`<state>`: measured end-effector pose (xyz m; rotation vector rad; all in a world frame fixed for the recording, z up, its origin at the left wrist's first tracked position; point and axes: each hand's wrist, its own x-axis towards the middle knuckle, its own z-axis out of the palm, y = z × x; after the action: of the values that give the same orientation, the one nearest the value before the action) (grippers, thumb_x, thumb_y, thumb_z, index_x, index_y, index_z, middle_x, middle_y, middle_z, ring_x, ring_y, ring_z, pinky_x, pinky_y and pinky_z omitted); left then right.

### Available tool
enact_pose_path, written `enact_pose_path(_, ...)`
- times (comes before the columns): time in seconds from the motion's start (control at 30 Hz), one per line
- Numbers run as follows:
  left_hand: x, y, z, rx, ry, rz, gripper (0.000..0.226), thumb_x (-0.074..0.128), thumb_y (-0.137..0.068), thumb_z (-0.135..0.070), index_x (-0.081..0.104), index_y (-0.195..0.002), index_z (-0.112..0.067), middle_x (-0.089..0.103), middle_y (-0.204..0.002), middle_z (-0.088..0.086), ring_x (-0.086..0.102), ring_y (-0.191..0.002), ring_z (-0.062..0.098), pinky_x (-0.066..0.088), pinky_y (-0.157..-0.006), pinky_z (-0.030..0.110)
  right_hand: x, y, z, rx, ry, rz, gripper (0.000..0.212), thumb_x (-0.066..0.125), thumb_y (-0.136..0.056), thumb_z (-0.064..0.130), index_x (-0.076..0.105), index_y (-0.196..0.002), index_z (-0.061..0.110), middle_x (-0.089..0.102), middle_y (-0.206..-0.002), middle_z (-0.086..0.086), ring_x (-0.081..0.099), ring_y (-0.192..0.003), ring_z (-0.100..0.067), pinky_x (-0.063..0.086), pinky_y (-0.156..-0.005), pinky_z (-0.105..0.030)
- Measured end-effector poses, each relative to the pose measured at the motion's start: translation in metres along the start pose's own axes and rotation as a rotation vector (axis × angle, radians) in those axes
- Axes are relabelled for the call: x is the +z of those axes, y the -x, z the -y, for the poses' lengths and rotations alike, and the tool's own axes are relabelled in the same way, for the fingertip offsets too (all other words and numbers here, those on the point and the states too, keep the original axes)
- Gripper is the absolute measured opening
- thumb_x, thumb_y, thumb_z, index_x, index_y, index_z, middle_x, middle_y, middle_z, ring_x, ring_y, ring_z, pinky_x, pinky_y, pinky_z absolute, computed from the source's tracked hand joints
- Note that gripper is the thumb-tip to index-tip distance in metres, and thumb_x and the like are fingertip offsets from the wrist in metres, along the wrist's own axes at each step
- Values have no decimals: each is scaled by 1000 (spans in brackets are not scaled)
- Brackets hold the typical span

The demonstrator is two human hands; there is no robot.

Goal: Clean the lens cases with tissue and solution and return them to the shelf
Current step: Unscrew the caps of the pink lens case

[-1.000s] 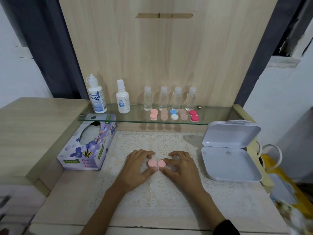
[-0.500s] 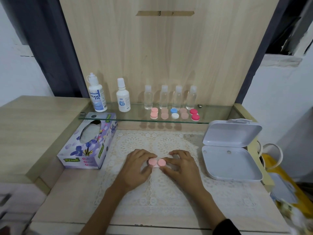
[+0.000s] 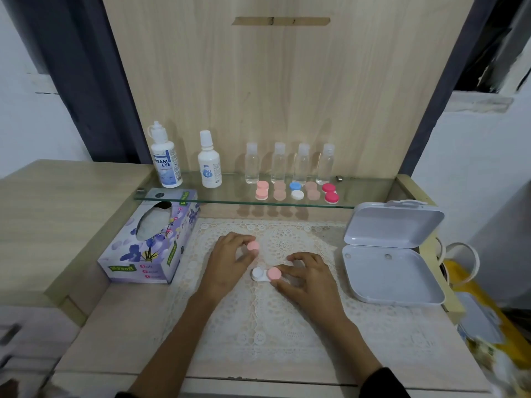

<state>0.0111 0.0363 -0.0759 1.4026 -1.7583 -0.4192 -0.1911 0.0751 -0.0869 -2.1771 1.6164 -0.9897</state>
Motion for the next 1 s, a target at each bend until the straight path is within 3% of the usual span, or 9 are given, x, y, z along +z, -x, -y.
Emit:
enact_pose_path(0.3, 11, -12, 10, 0, -167, 49, 30, 69, -83, -26, 67, -112, -23, 65, -111, -5, 52, -105, 17, 41, -93, 39, -1, 0, 1, 0, 18, 8, 44, 50, -75, 63, 72, -107, 41, 57, -116, 14, 43, -113, -7, 38, -88, -28)
enact_pose_path(0.47, 7, -6, 11, -16, -79, 46, 31, 65, -87, -25, 63, -118, -20, 59, -117, -3, 48, -110, 15, 36, -98, 30, -1, 0, 1, 2, 11, 3, 44, 51, -75, 63, 71, -107, 41, 58, -116, 13, 44, -112, -7, 39, -87, -28)
enact_pose_path(0.6, -4, 12, 6, 49, 45, 27, 32, 54, -78, -53, 64, -103, -37, 56, -103, -22, 48, -102, -1, 34, -92, 18, -1, 0, 1, 2, 24, 10, 41, 52, -77, 62, 71, -108, 43, 57, -116, 13, 43, -113, -7, 38, -87, -28)
enact_pose_path(0.73, -10, 27, 2, 124, -68, 88, 28, 56, -71, -63, 62, -94, -49, 62, -95, -27, 50, -100, -5, 26, -93, 21, 0, -1, 0, 3, 35, 9, 39, 53, -78, 62, 71, -107, 42, 58, -116, 12, 43, -113, -7, 37, -86, -27)
enact_pose_path(1.0, -6, 29, 5, 153, -96, 112, 27, 57, -68, -58, 63, -92, -47, 59, -92, -33, 47, -98, -7, 22, -92, 18, -1, -1, 4, 1, 58, 5, 39, 54, -76, 61, 71, -106, 43, 58, -115, 13, 44, -111, -6, 35, -84, -25)
